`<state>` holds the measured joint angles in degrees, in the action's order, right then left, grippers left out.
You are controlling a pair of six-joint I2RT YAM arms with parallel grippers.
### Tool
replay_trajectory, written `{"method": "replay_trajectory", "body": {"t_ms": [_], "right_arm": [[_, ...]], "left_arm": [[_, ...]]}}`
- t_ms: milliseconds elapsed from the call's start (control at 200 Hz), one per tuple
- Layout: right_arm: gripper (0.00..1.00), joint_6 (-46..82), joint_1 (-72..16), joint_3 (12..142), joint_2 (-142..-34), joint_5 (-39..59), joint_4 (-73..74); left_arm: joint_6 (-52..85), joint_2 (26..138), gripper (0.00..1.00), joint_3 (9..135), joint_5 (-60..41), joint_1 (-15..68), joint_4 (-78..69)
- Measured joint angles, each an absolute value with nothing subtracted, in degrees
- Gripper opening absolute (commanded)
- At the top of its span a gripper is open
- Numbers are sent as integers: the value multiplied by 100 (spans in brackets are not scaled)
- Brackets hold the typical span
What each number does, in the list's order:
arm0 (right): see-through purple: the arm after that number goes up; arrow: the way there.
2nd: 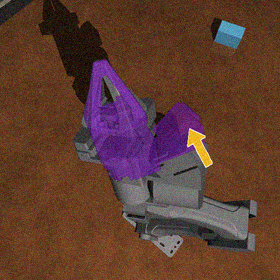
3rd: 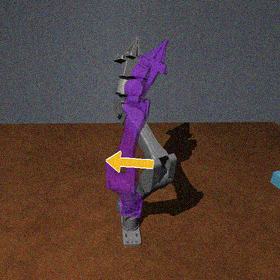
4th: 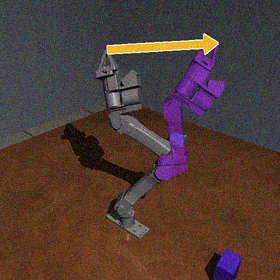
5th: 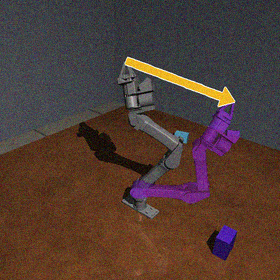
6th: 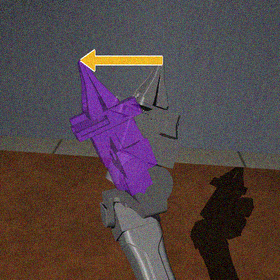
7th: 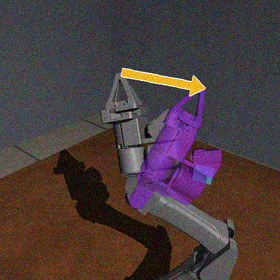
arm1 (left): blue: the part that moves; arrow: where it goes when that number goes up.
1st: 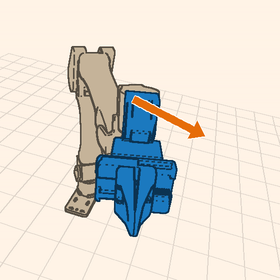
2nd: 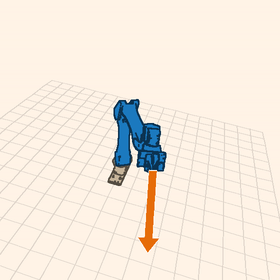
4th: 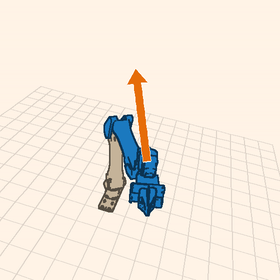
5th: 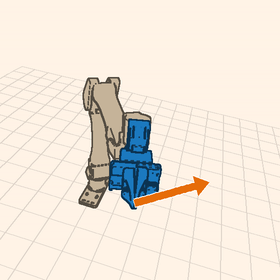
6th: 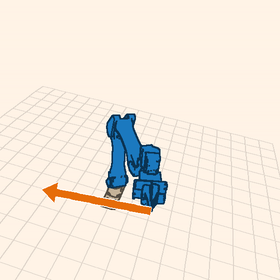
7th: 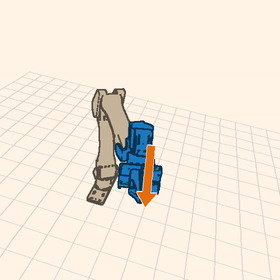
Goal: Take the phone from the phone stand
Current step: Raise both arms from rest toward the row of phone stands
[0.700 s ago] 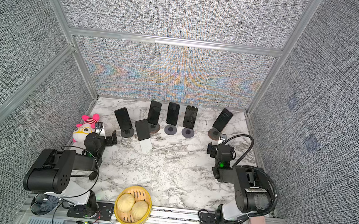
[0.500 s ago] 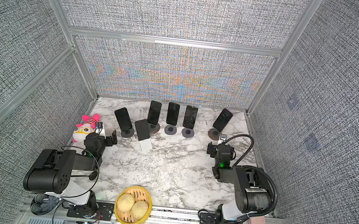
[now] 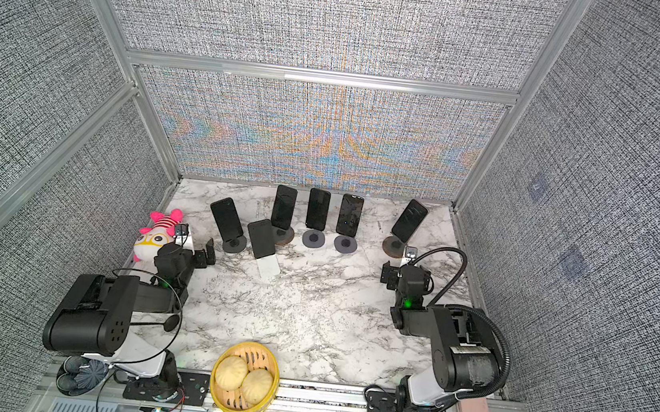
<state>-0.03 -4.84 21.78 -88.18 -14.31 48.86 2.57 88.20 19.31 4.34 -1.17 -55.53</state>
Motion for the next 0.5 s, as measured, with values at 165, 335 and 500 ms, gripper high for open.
{"method": "replay_trajectory", "body": {"t_ms": [165,335,500], "right_arm": [[99,12,-458,2200,-8818,-1367,4886],[99,-8,-473,2285,-8637,-1299,4560],[99,-191,-858,2818,-7518,-1181,3518]], "left_arm": [[257,8823,99,1933,434,-117,-5555],[305,8241,99,1809,532,-119,-5256],[532,6171,99,1741,917,-121,-4228]]}}
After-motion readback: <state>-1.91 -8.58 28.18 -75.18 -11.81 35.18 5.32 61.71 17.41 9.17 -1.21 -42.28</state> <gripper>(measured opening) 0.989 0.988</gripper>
